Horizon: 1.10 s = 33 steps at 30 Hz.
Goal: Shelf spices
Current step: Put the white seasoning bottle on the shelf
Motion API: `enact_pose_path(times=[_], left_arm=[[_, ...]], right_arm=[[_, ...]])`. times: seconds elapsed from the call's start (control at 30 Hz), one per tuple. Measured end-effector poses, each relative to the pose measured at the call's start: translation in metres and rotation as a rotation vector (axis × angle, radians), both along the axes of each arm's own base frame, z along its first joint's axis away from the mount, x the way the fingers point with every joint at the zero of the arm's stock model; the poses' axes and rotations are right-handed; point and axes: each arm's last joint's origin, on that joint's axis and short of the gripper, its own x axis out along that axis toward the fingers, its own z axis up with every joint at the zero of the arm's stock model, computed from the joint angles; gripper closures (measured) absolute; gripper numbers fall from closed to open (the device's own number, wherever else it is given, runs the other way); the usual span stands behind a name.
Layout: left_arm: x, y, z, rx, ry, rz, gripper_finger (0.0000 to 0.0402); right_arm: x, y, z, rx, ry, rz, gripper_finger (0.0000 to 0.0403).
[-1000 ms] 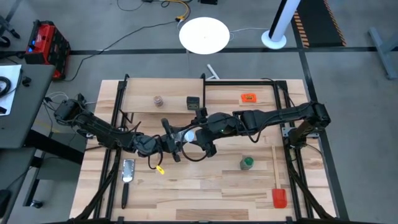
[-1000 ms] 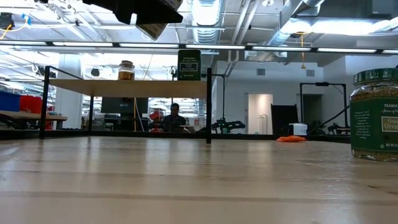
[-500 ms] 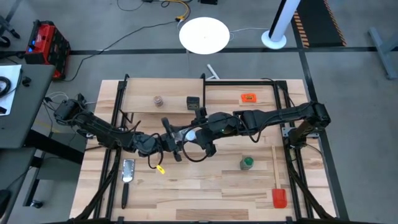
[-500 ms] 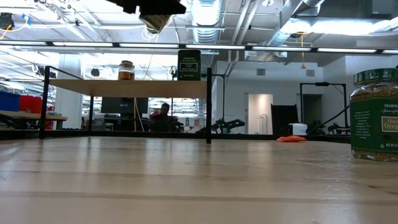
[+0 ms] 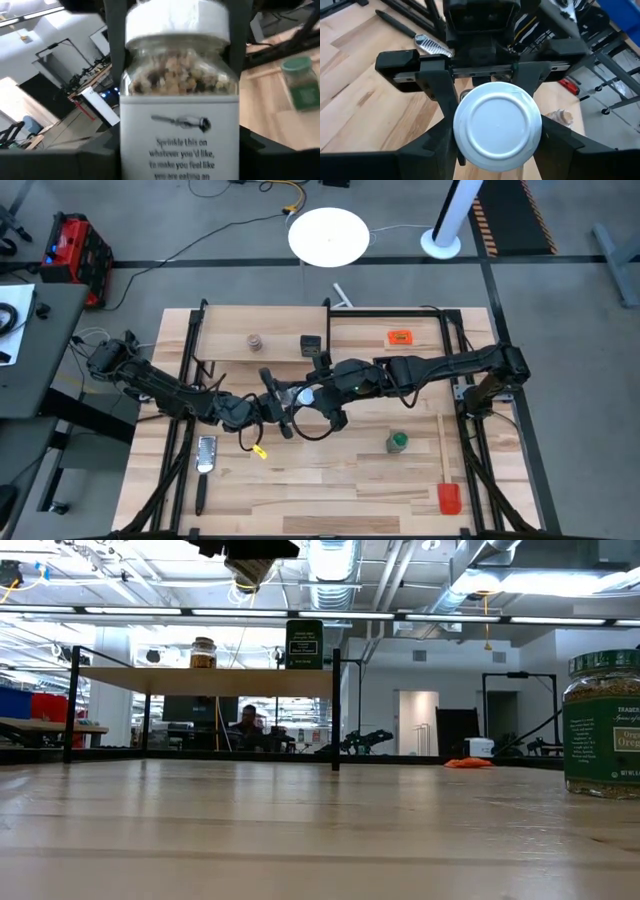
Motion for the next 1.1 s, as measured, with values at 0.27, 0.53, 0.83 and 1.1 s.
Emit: enact_pose_path(times=[0.27, 0.53, 0.83, 1.1], left_arm=[[-0.002, 0.004, 0.000, 0.041, 0.019, 0.153, 0.0200], [-0.007, -0.007, 0.002, 0.089, 0.033, 0.171, 0.0198], [-0.022, -0.018, 0.010, 0.162, 0.062, 0.303, 0.0198], [-0.031, -0.019, 0.010, 0.219, 0.145, 0.535, 0.0199]], right_arm=[[-0.004, -0.013, 0.031, 0.037, -0.018, -0.023, 0.0196], [-0.009, -0.037, 0.049, 0.119, -0.008, -0.053, 0.0196], [-0.009, -0.068, 0.060, 0.218, -0.084, -0.022, 0.0199], [-0.012, -0.108, 0.074, 0.213, -0.196, -0.123, 0.0202]])
